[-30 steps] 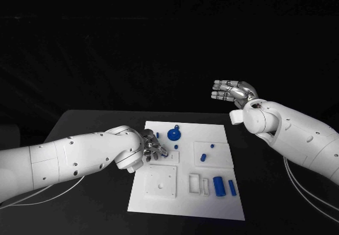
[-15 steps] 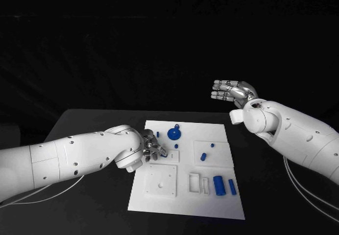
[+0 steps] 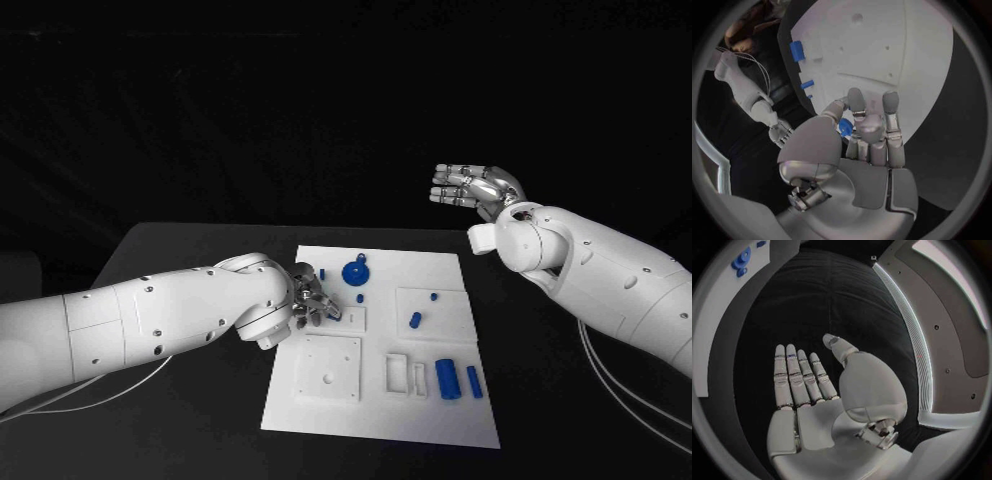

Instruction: Assemble the parts on the task board

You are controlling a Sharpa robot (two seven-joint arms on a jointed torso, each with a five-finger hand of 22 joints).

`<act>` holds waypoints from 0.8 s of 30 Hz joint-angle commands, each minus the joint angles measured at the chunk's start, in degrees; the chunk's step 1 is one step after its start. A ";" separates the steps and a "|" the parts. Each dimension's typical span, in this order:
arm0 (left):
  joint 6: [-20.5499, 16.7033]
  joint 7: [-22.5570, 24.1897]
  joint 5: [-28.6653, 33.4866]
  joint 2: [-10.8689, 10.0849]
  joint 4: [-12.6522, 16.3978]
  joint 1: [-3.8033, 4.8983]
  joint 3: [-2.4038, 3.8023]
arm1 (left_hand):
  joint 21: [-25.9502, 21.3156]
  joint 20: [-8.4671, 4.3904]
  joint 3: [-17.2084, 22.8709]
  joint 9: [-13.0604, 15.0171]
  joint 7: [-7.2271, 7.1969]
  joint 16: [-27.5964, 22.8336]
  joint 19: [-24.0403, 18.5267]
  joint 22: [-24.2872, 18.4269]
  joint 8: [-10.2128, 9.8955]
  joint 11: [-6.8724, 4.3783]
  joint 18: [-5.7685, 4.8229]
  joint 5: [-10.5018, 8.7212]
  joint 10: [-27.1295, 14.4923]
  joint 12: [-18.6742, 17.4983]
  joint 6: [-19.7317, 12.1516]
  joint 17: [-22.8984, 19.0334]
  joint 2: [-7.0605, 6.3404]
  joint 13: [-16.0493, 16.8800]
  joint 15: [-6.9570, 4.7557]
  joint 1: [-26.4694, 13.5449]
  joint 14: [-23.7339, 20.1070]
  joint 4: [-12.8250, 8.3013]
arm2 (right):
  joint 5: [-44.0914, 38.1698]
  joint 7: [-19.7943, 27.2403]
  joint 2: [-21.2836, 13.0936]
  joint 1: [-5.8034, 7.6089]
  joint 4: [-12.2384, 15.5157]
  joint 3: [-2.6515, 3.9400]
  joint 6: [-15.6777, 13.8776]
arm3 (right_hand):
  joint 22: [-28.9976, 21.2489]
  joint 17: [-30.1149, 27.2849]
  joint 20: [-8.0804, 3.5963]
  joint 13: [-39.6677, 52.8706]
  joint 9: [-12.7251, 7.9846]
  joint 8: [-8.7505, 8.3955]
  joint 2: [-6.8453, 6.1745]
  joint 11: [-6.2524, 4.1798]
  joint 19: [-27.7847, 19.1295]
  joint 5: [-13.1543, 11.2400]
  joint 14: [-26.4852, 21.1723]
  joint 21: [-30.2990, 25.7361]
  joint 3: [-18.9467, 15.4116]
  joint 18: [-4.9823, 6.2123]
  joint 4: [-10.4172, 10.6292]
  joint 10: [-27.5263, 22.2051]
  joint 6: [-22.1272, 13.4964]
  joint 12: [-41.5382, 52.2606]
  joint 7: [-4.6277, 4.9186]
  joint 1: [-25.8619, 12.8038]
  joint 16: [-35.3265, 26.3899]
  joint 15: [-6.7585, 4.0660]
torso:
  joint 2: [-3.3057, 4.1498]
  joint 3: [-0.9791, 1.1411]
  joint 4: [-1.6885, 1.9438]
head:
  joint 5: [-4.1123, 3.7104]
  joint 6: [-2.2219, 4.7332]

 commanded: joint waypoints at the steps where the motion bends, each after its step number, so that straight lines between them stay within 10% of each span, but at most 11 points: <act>1: 1.54 -0.53 -0.59 0.25 -0.51 -0.09 -0.09 | -0.40 0.08 0.72 21.21 -5.61 -0.24 0.57 0.22 0.20 -0.36 -0.44 0.24 2.64 -0.44 6.74 -0.20 0.69 -0.13 -0.06 0.22 0.18 -1.04 | -0.07 0.25 0.10 0.01 -0.06 -0.01 1.19 | -0.07 -0.07 0.02 -0.07 -0.07 -0.21 -0.11 -0.15 -0.49 0.34 -0.36 0.00 -0.31 -1.13 0.01 -0.26 -0.18 -0.19 0.15 -0.59 -0.26 -0.02 | 0.02 0.00 -0.02 | 0.01 -0.06; 24: 3.83 -0.40 0.06 1.06 -1.15 -0.15 -0.08 | -3.01 0.69 0.40 21.71 -6.26 1.33 1.65 3.28 1.07 -0.62 -0.12 0.98 2.72 1.65 9.02 2.57 1.35 -0.88 0.11 -0.91 0.59 -2.20 | -0.95 -0.01 0.47 -0.03 -0.65 -0.30 1.73 | -0.07 -0.09 0.10 -0.08 -0.07 -0.21 -0.22 -0.10 -0.84 1.27 -1.00 -0.03 0.03 -1.15 -1.06 -0.49 -0.24 -0.20 0.19 -0.18 -0.28 0.06 | 0.00 0.03 -0.02 | 0.05 -0.29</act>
